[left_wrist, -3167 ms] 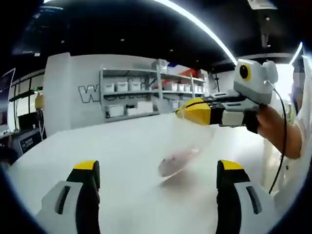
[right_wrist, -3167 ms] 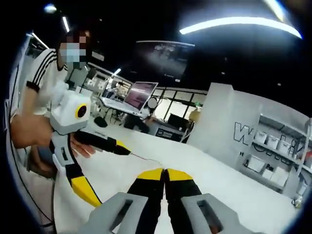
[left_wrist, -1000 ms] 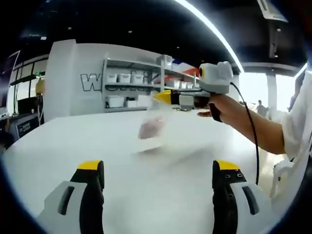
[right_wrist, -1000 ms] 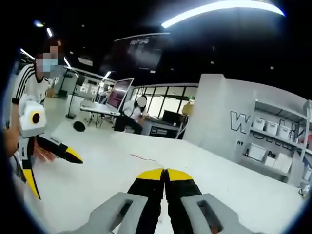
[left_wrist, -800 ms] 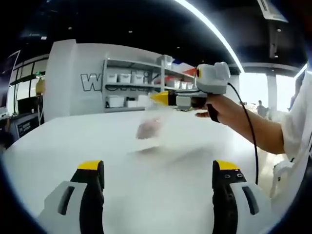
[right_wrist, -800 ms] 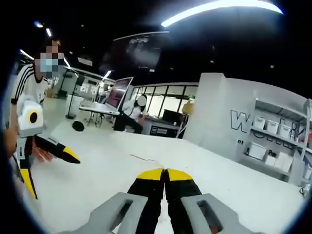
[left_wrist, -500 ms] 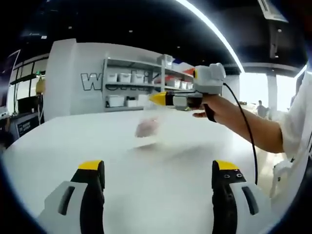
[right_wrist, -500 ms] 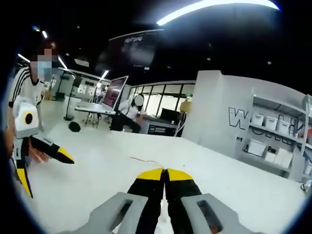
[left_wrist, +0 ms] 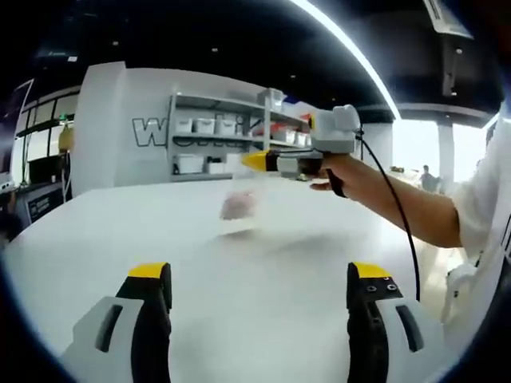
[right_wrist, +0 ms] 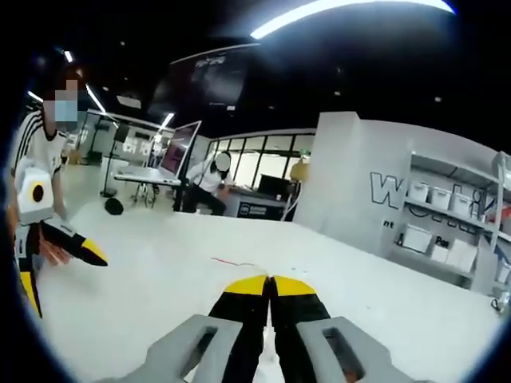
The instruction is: Open the resealable bag by pulling the two sides of the seal apart until the entire bag opening is separated and visibly accessible.
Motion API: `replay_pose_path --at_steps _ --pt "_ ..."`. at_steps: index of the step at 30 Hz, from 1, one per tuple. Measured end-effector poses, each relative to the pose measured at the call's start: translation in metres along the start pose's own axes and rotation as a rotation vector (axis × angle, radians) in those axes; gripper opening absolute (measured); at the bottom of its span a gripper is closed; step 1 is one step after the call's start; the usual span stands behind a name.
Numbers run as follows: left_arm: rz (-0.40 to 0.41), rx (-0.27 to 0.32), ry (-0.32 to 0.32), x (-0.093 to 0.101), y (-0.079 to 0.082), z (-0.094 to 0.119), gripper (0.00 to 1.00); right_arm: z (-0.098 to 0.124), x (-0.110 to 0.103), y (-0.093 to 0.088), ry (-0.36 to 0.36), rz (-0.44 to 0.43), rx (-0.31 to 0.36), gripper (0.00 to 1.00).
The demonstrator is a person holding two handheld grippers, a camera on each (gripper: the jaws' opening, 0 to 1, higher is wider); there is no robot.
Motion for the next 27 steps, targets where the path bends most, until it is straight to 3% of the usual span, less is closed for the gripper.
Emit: replay_pose_path --at_steps 15,27 --pt "0.005 -0.004 0.0 -0.001 -0.001 0.0 0.89 -0.016 0.027 -0.005 -0.029 -0.02 -0.022 0.0" --pt "0.008 -0.01 -0.002 -0.001 -0.001 0.0 0.89 -0.023 0.032 -0.009 -0.032 -0.044 -0.02 0.0"
Point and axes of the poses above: the point that each gripper's makers call its tool centre point, and the gripper's own axes: z roughly backward along the fingers, x roughly to its right, y roughly out of its top, the point moved 2 cm from there along z, roughly backward along the fingers, and after that the axes turned 2 degrees about y, right-handed, at the moved point
